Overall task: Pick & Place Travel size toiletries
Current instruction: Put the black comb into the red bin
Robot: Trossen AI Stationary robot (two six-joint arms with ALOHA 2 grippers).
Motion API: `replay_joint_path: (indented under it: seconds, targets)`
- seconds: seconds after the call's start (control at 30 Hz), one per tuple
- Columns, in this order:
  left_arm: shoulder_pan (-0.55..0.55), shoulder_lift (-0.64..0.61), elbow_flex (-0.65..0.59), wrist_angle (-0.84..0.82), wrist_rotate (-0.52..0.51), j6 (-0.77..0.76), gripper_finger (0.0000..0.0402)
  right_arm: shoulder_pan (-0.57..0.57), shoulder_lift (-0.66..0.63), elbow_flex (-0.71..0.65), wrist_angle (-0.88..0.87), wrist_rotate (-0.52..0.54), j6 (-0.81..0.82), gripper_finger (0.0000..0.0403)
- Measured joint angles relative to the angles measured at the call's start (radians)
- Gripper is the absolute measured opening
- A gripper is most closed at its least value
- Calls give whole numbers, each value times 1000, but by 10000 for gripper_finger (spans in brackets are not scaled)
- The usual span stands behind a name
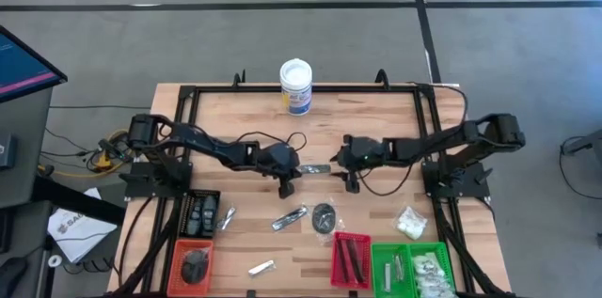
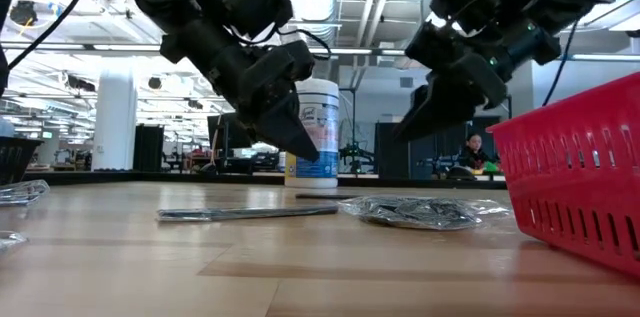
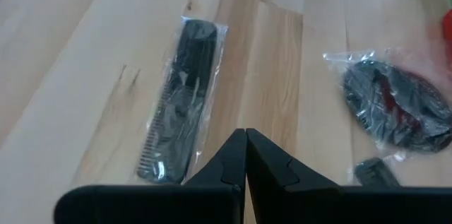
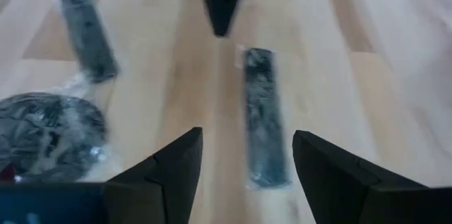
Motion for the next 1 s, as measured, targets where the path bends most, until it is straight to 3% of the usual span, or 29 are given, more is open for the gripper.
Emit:
replay_joint_path:
  seconds: [0.23,0.67,1.0]
  targets:
    - [-26,22,-1,-24,-86,41,1,45,39,1,71,181,1,221]
    - [20,73,0,23,-79,-55,1,-49,44,0,41,74,61,228]
    - [26,124,3,33,-50,-106,1,-72,44,0,52,74,63,220]
